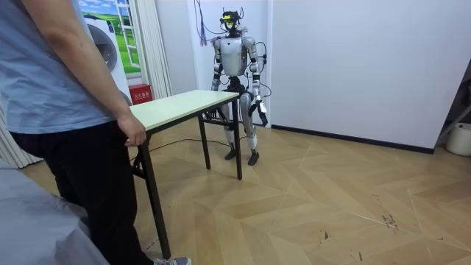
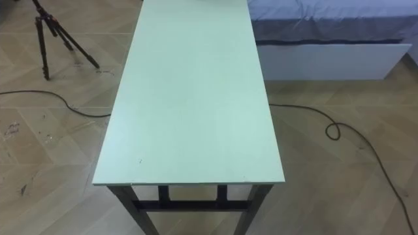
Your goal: Move table with human
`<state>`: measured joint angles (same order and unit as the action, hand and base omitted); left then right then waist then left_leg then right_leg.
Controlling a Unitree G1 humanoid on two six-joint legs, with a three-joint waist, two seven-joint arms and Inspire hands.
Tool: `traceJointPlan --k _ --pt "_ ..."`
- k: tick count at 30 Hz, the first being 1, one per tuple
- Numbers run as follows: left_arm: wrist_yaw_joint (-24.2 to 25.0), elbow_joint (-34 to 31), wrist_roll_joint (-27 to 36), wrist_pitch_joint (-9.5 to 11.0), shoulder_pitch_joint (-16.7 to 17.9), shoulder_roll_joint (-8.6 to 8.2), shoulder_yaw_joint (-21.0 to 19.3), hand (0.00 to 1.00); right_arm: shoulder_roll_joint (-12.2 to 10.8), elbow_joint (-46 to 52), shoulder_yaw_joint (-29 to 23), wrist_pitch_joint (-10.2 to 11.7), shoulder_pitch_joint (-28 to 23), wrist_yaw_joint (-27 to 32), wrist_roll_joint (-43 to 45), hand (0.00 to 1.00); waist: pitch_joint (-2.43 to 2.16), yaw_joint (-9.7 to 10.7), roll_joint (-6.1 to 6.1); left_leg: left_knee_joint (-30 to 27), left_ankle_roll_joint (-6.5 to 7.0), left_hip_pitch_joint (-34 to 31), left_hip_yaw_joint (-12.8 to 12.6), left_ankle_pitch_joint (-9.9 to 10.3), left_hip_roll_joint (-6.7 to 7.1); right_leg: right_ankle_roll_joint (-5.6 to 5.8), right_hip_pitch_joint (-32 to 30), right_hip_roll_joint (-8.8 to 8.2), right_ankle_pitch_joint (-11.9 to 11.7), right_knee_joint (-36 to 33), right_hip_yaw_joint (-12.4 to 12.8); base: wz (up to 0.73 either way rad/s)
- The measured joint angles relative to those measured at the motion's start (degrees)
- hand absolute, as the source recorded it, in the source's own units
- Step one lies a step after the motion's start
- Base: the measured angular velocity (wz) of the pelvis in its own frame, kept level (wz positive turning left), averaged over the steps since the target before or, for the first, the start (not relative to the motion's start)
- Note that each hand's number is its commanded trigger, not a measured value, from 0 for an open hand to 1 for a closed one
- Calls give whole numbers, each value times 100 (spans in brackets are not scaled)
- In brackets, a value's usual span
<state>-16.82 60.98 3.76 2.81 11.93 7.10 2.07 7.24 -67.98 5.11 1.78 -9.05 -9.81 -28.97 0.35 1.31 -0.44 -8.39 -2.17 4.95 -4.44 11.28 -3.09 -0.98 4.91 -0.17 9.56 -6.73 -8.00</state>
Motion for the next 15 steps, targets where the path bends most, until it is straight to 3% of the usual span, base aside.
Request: traceJointPlan --k 10,15 --pt "225 178 75 -1 -64 4 -26 0 0 -9 -11 1 -2 -67 1 0 0 -2 0 0 0 -23 1 0 3 1 -10 -1 1 8 -17 0" --pt "582 221 854 -15 -115 13 -30 0 10 26 -15 -18 38 -277 -8 0 -9 -15 -20 -1 0 -26 -12 0 6 1 -27 -7 1 5 -28 -1"
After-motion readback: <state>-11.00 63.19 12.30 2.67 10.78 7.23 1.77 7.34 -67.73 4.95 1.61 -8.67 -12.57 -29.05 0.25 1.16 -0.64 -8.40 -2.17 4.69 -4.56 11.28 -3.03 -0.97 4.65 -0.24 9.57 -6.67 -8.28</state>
